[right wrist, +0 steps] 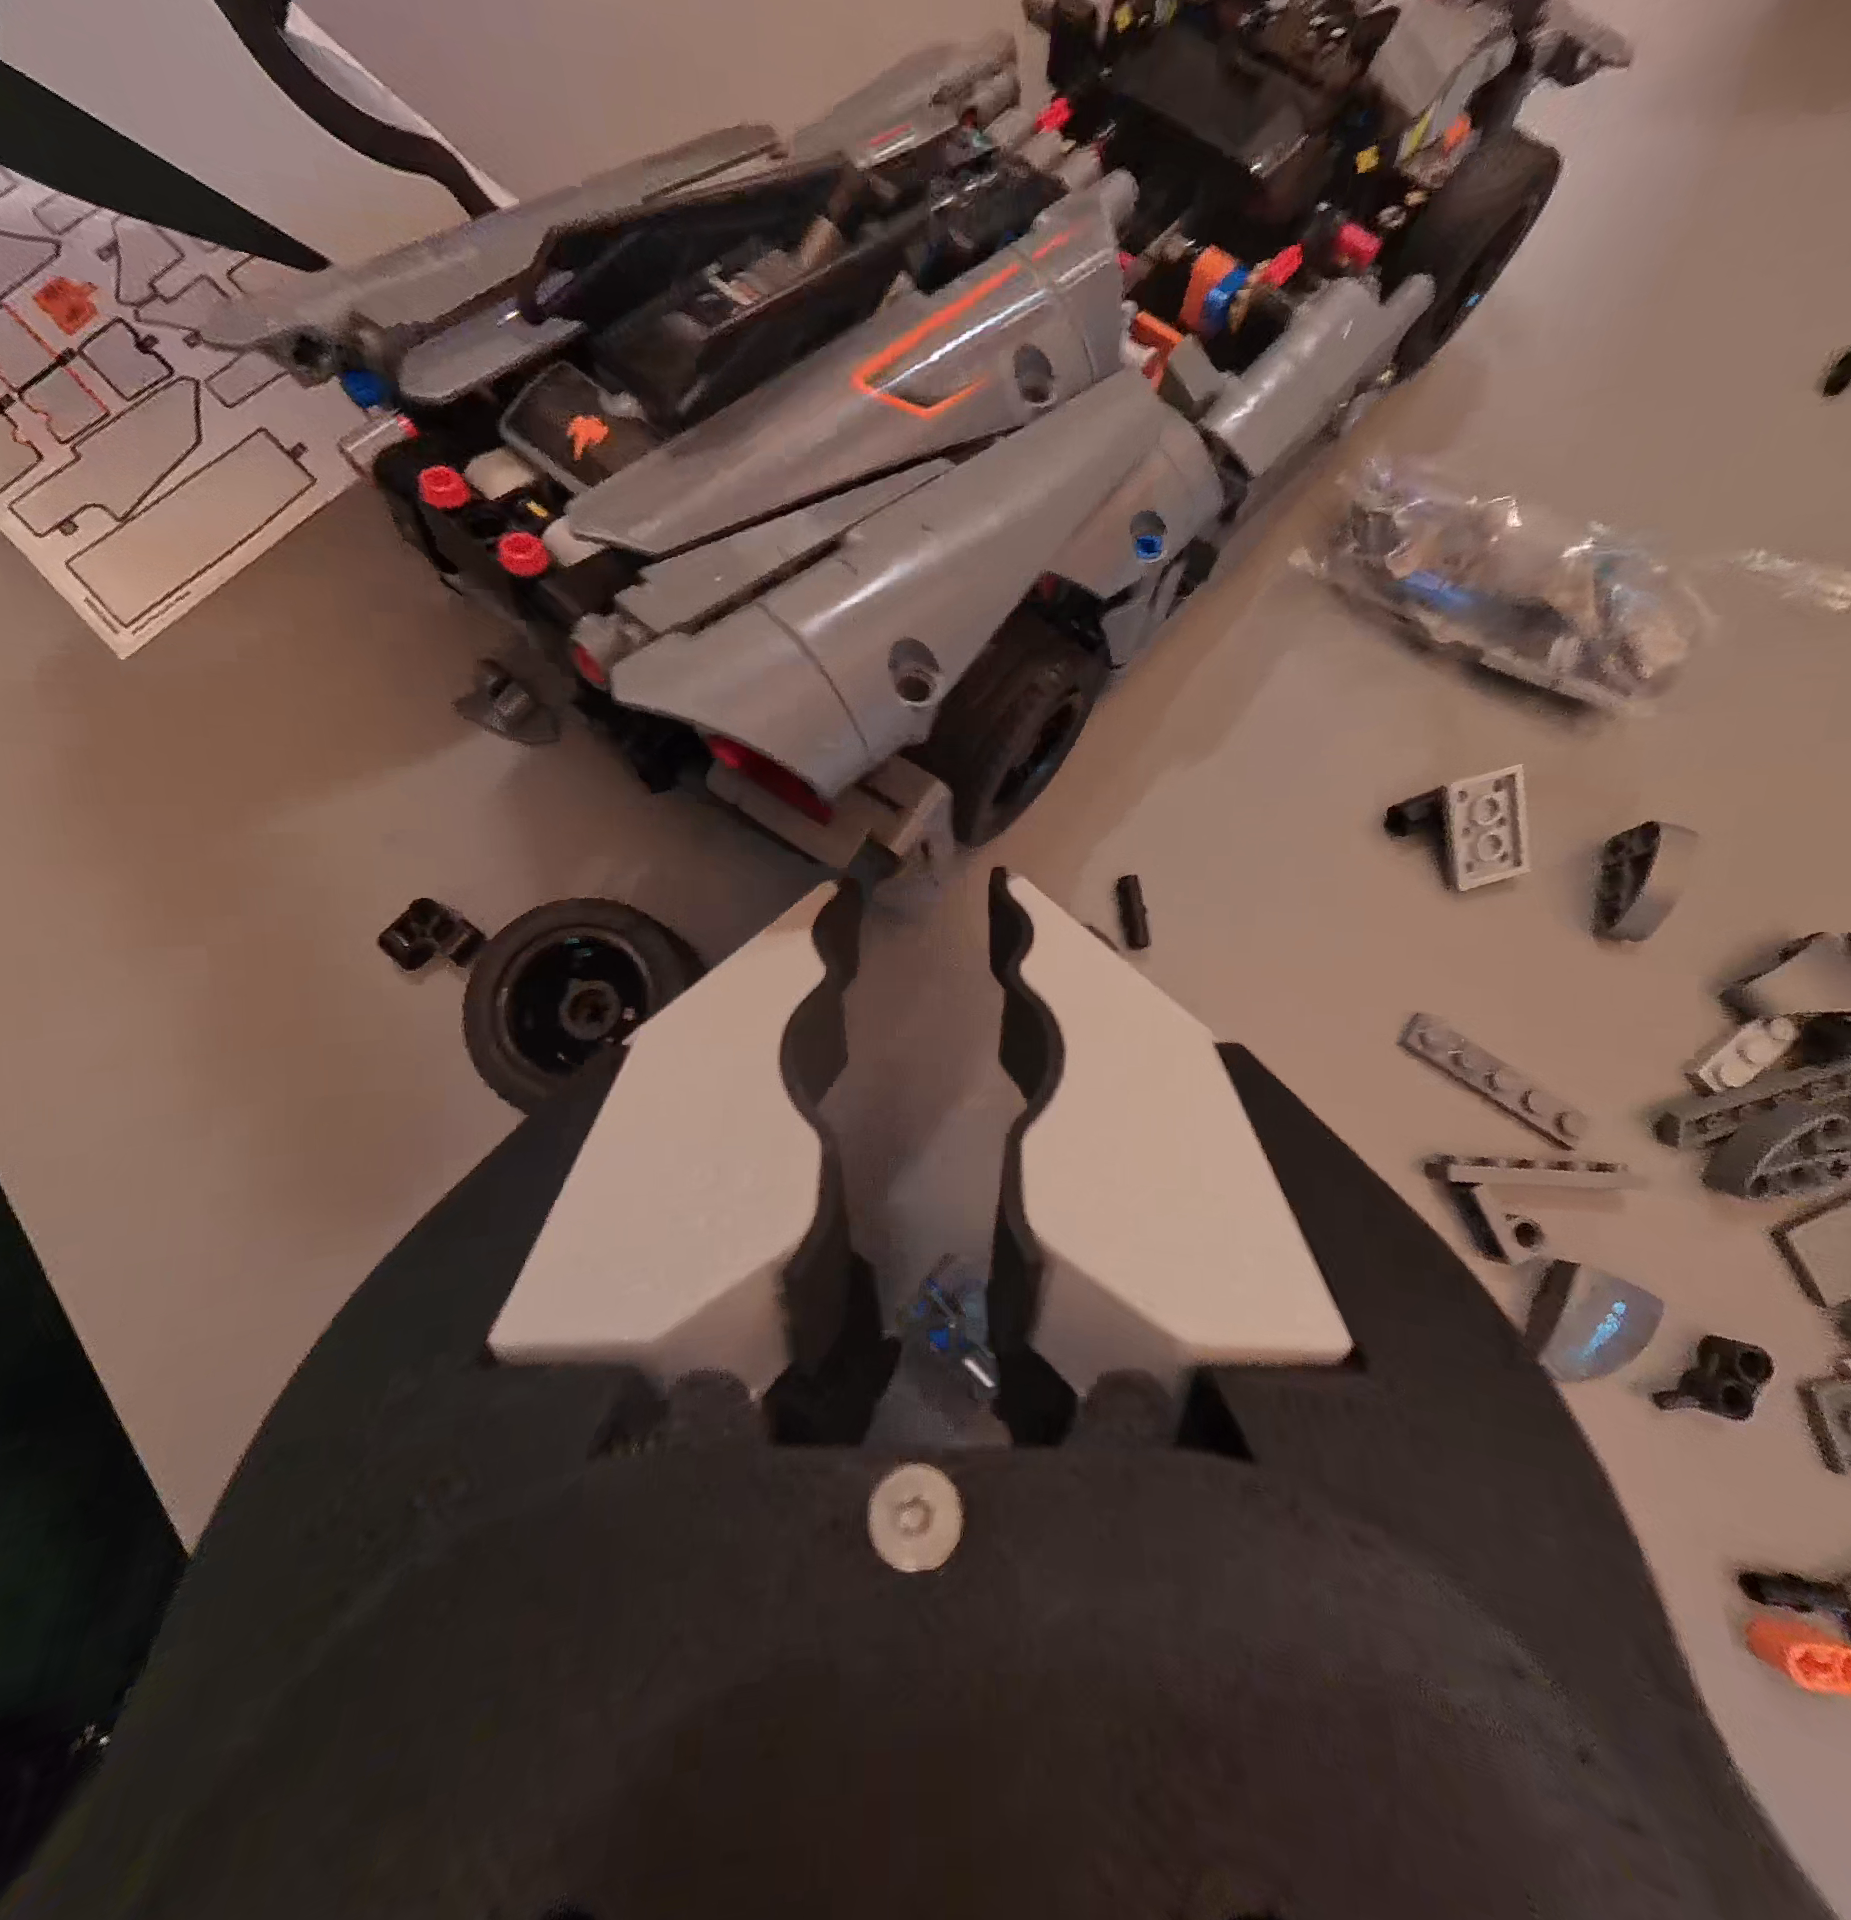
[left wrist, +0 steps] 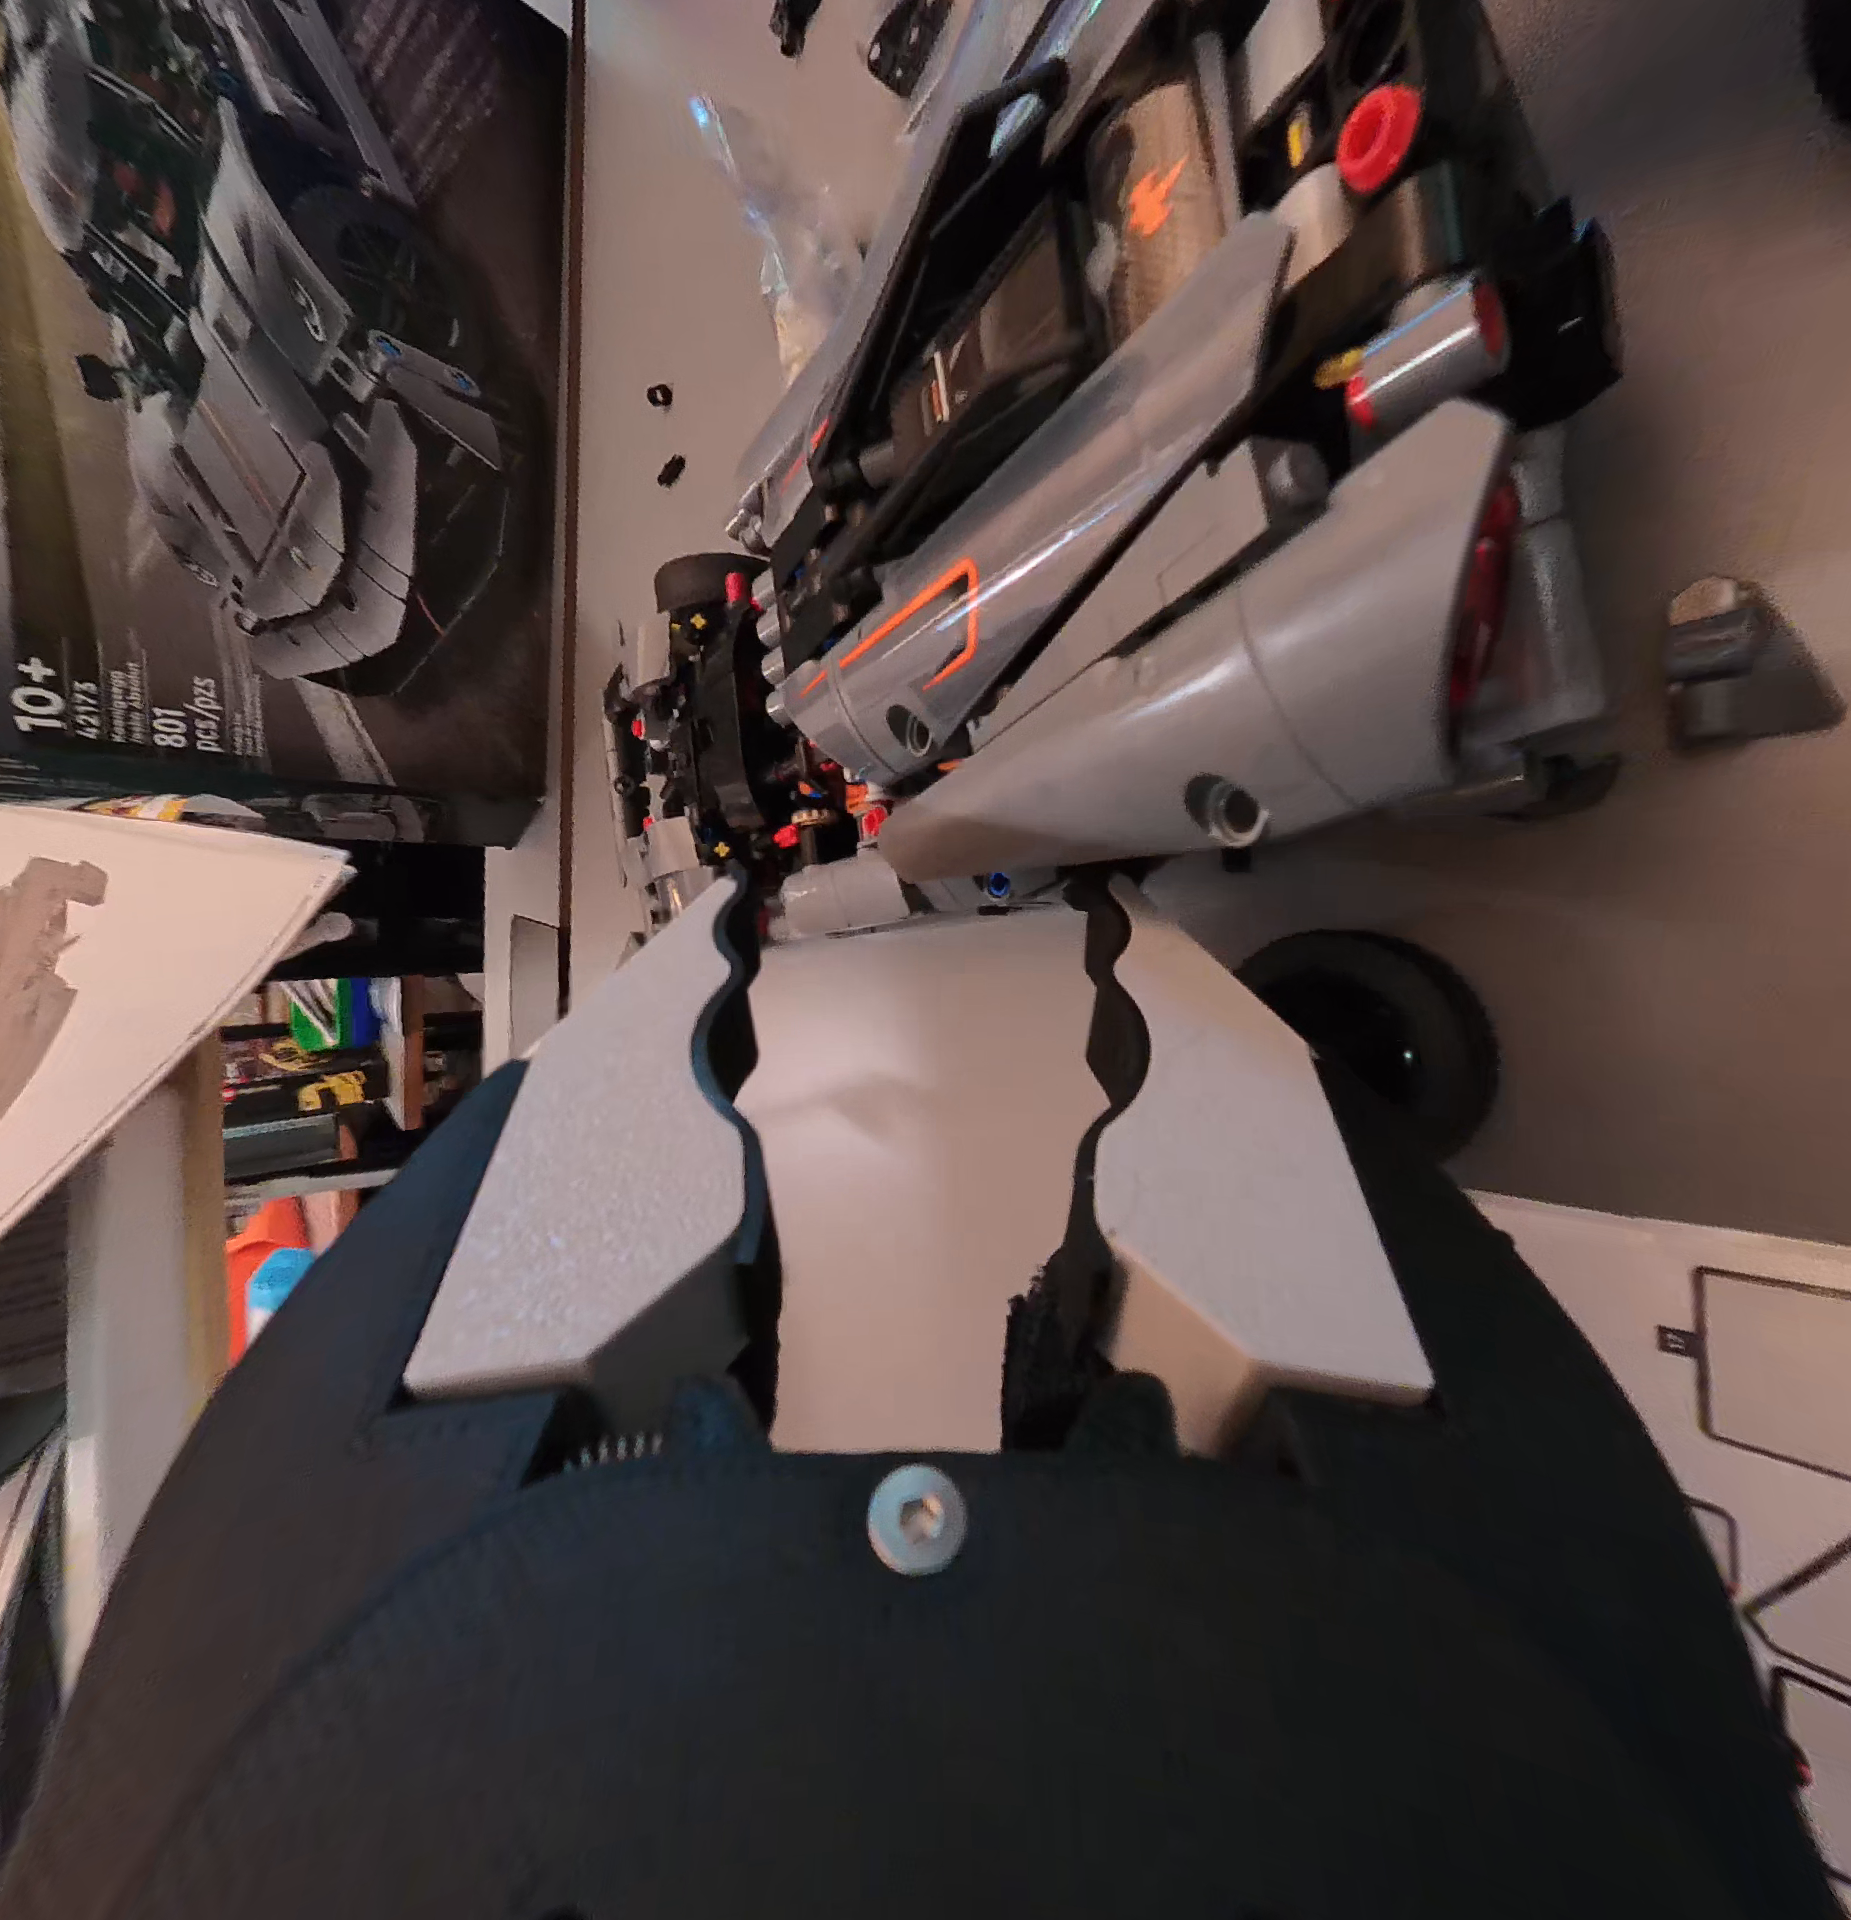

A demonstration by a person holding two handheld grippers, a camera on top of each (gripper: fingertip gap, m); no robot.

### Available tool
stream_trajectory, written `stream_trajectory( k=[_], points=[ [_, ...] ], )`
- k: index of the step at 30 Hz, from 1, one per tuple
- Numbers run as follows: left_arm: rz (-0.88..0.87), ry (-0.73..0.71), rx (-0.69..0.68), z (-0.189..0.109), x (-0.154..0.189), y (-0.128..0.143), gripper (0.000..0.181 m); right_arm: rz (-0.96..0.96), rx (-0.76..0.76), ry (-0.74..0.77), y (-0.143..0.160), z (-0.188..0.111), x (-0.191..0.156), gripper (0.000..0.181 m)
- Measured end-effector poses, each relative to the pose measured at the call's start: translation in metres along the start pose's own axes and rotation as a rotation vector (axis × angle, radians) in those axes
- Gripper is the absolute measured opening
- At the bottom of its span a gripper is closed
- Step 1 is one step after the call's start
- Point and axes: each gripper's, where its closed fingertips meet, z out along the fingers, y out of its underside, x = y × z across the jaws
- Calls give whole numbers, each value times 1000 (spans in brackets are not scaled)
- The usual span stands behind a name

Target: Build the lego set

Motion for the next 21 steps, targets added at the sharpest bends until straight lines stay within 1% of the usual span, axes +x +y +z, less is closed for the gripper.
stream_trajectory(
  k=[3,5,9,11,13,15,17,18,20,21],
  points=[
    [-44,22,-11,-4,-8,9,65,3,12,-17,-4,-7,4,29],
    [-84,22,-34,-6,-17,20,67,-5,32,-2,-10,-14,10,31],
    [-129,13,-120,7,-33,47,69,16,39,14,-28,-17,33,31],
    [-115,-11,-147,17,-39,53,69,41,14,30,-34,-7,51,30],
    [-91,-16,-174,28,-40,55,73,75,4,-1,-41,9,62,28],
    [-40,-37,-187,36,-42,55,73,133,-29,-22,-42,25,74,34],
    [-7,-63,-169,39,-43,50,76,219,-16,-93,-50,32,77,39],
    [9,-74,-151,39,-42,47,77,272,-5,-144,-55,34,77,45],
    [26,-74,-107,37,-39,39,78,387,33,-287,-67,36,71,55],
    [46,-81,-94,37,-37,35,78,427,25,-332,-68,39,70,59]
  ],
)
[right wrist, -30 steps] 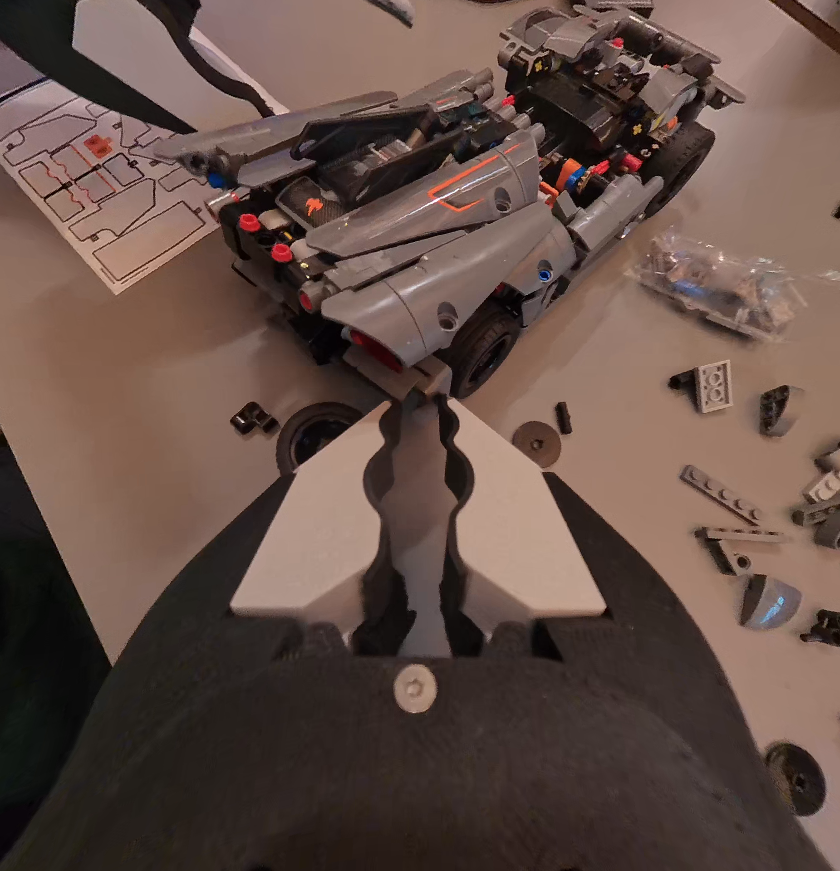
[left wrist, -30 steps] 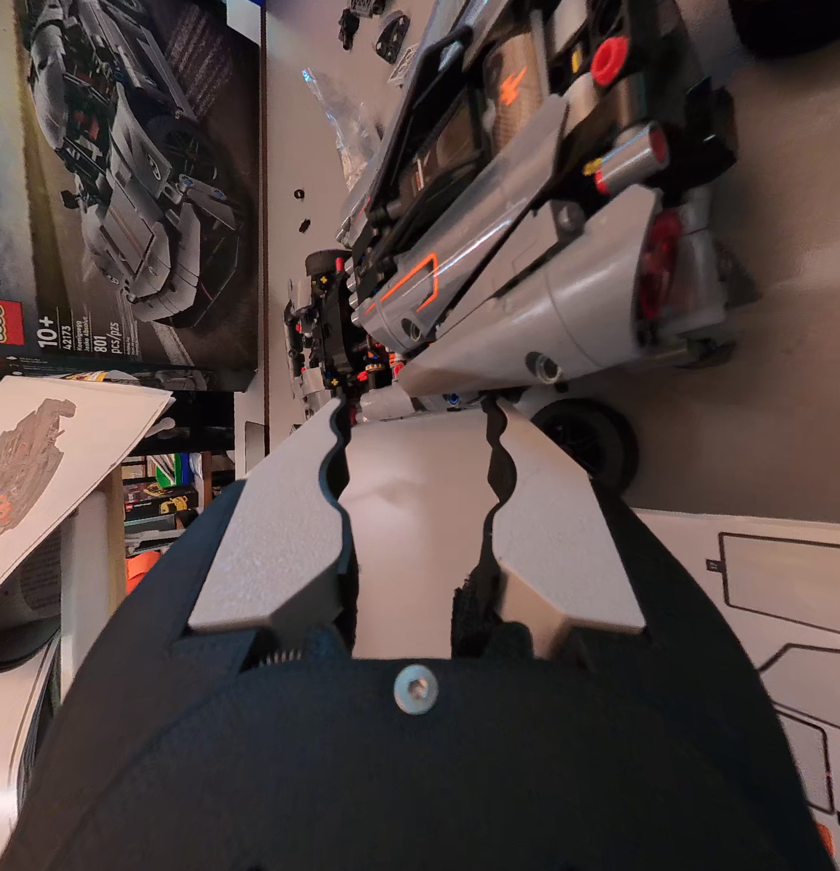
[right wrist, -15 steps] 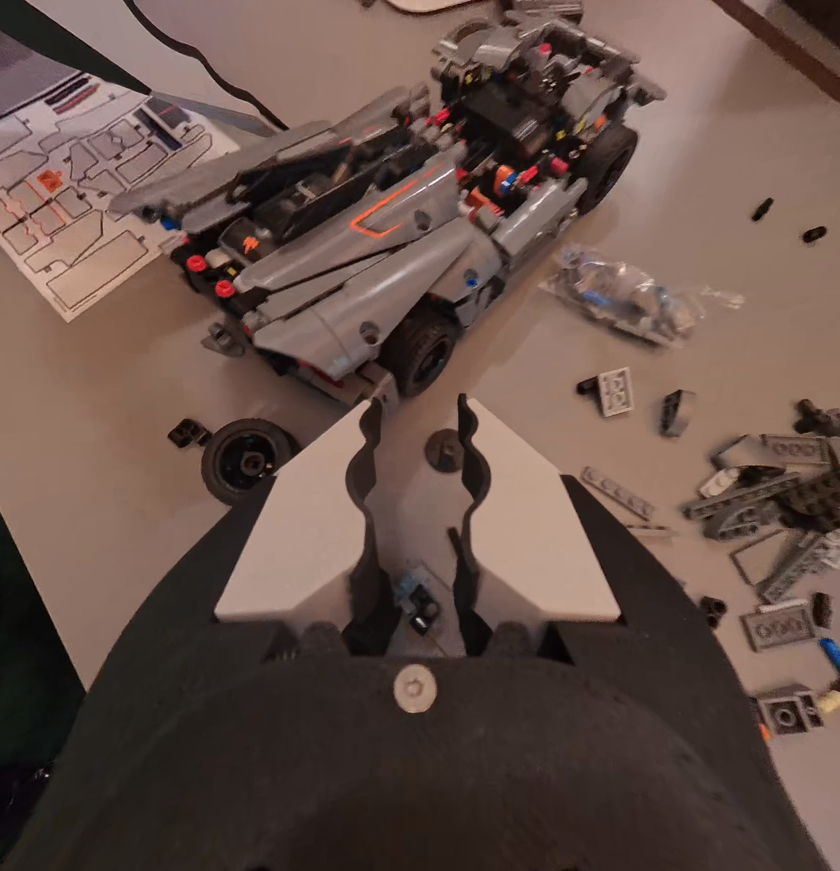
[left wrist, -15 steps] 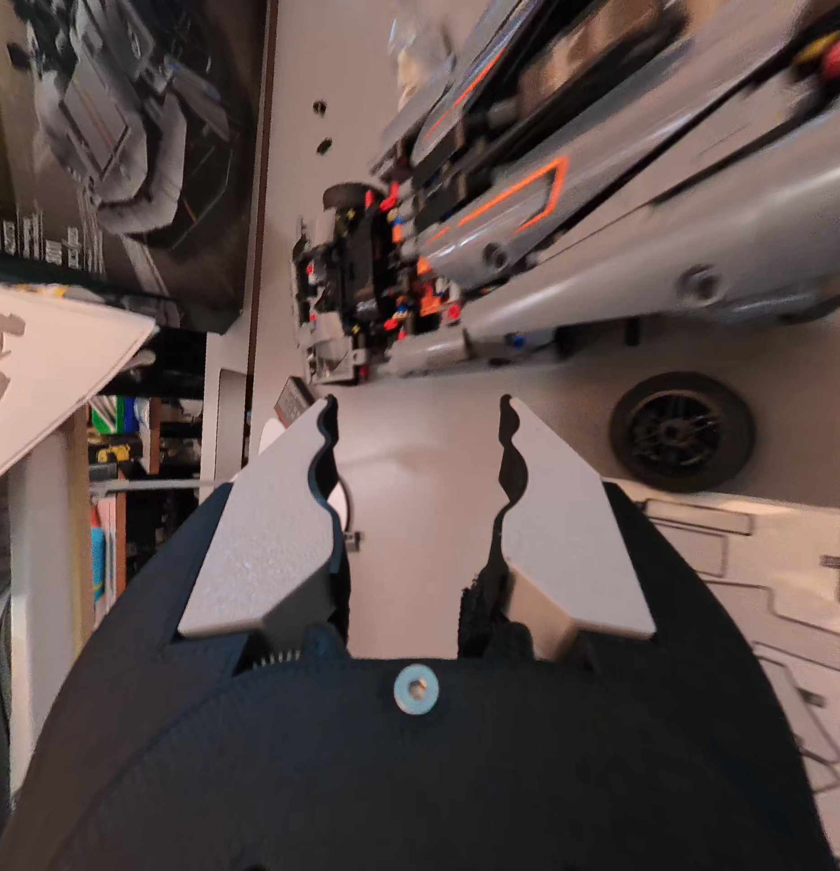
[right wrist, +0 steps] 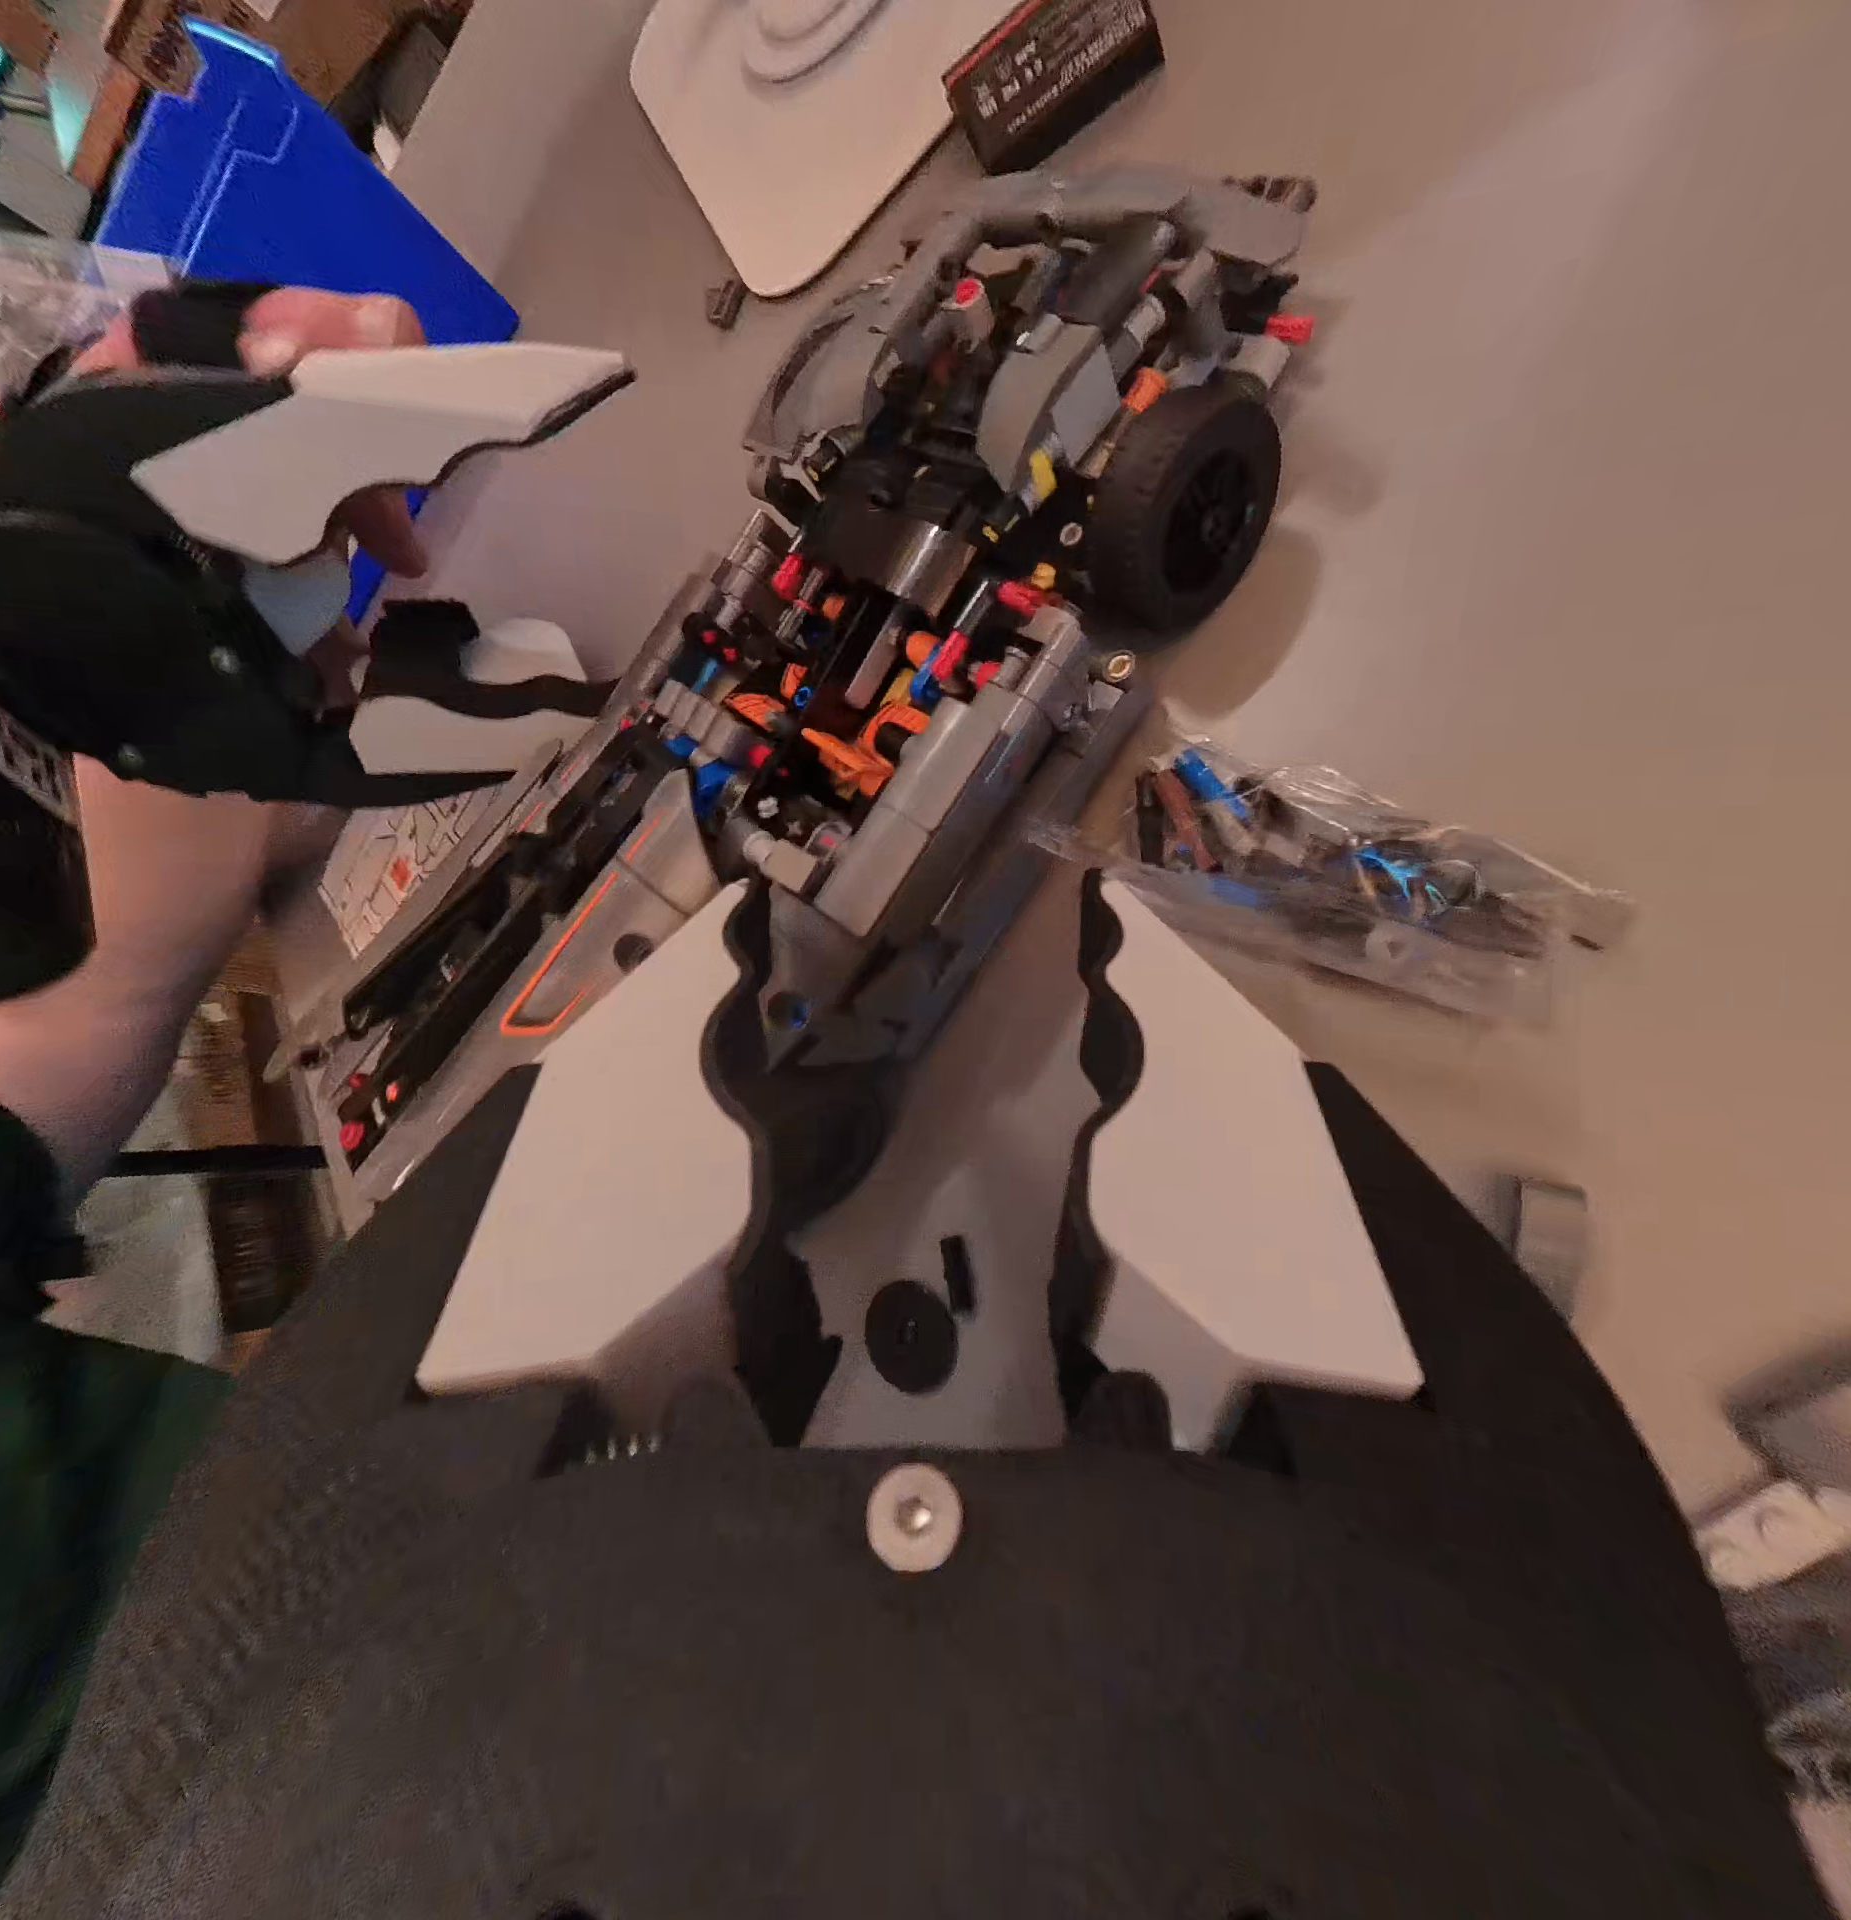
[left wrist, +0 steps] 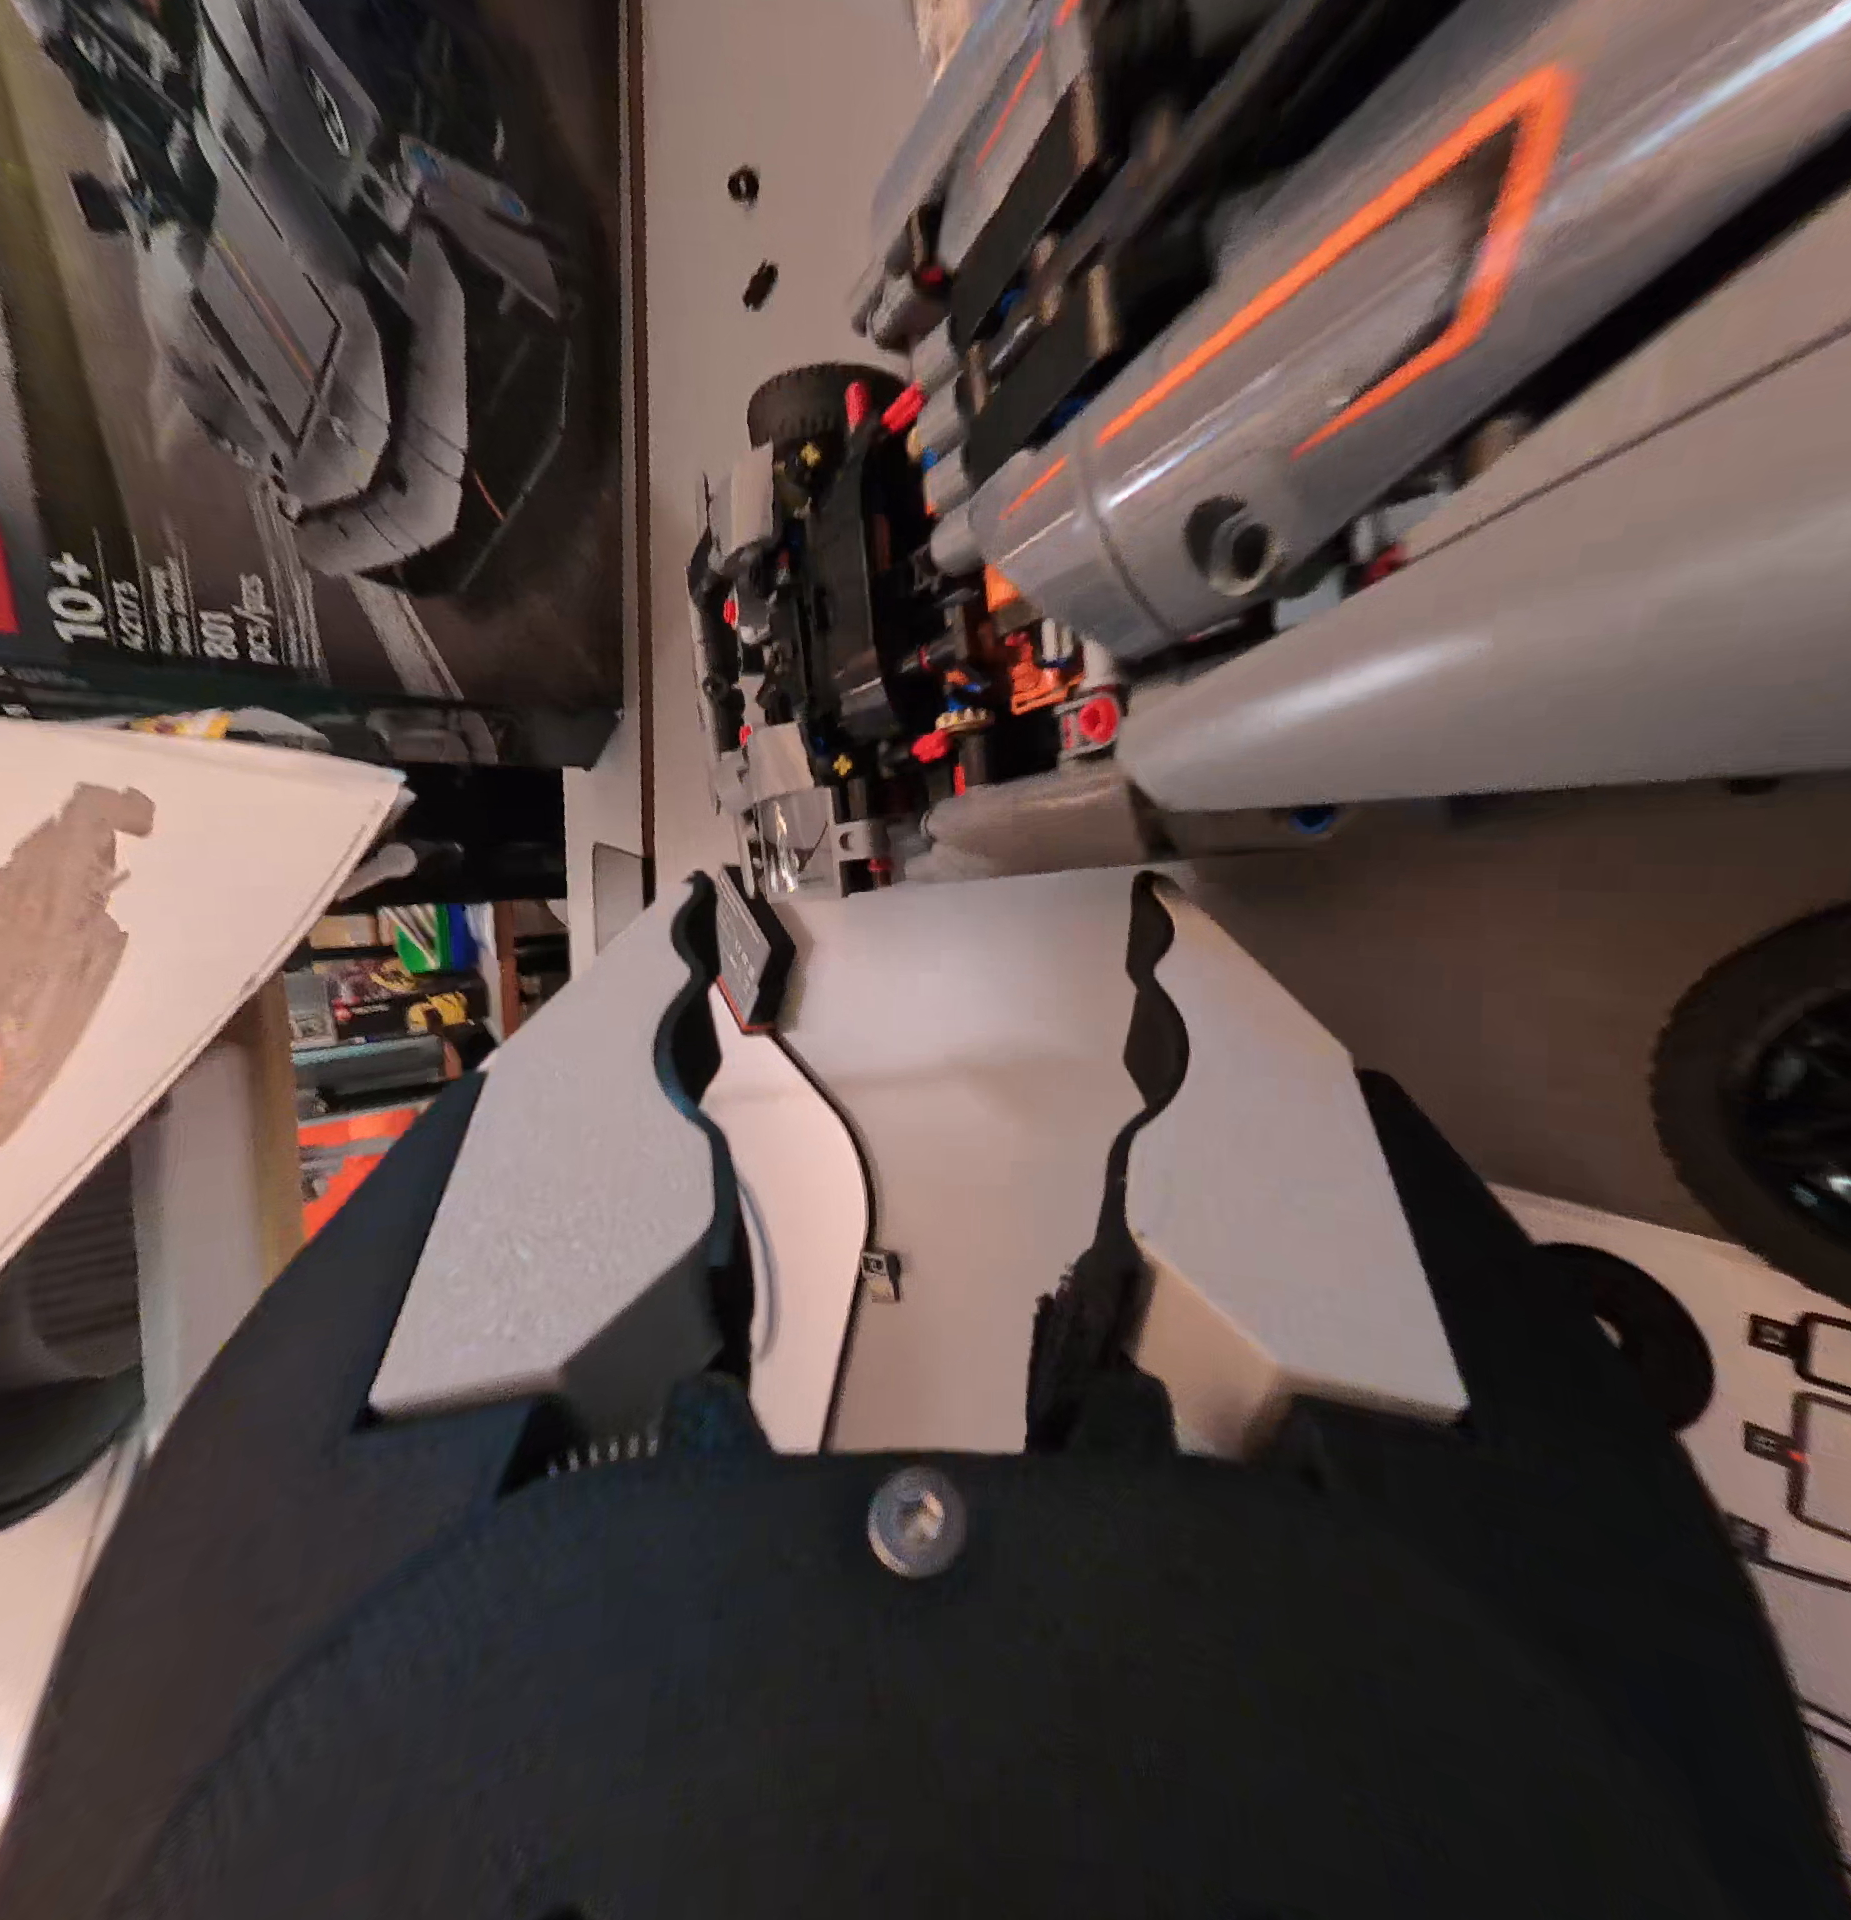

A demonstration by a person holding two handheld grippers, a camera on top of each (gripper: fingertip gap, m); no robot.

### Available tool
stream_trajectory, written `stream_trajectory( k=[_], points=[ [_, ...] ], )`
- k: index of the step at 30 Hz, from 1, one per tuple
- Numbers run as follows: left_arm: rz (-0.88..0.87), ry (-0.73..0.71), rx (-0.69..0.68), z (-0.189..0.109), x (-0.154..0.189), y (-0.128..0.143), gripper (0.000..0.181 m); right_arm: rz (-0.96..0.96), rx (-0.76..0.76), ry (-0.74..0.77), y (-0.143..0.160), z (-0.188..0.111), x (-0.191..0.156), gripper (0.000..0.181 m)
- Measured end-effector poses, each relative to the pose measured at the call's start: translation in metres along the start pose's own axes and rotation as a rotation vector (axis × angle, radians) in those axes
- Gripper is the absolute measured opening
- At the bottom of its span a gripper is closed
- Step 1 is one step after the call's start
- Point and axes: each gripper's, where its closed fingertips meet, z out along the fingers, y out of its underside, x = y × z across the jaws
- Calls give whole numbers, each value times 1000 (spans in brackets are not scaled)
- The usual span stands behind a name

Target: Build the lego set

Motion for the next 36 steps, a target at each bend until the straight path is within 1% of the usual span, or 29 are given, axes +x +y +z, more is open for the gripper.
stream_trajectory(
  k=[3,5,6,9,11,14,17,21,23,26,28,32,34,36],
  points=[
    [70,-15,18,-2,4,-6,74,90,-27,-101,0,13,-3,57],
    [102,-15,19,-2,9,-7,66,138,-23,-186,-3,17,-10,49],
    [113,-14,21,-2,12,-7,61,153,-22,-211,-4,19,-12,48],
    [137,-13,31,-2,17,-7,50,157,-21,-223,-5,20,-13,47],
    [142,-12,32,-2,19,-7,47,159,-20,-234,-6,20,-13,47],
    [128,-21,29,-3,16,-7,50,163,-16,-257,-9,21,-12,47],
    [79,-6,38,-4,16,-6,50,146,-27,-265,-14,23,-11,48],
    [65,8,21,-7,20,-8,46,110,-75,-293,-23,29,-9,51],
    [26,31,34,-9,23,-13,48,94,-99,-309,-29,33,-7,51],
    [-1,59,50,-12,30,-21,54,62,-152,-342,-36,42,-6,49],
    [-14,79,22,-10,35,-22,56,47,-196,-370,-39,48,-8,49],
    [-37,85,1,-12,41,-24,52,-20,-283,-397,-46,62,-12,48],
    [-78,102,-3,-13,43,-26,51,-44,-328,-423,-49,70,-16,48],
    [-101,106,-10,-14,42,-27,55,-69,-372,-453,-53,79,-21,46]
  ],
)
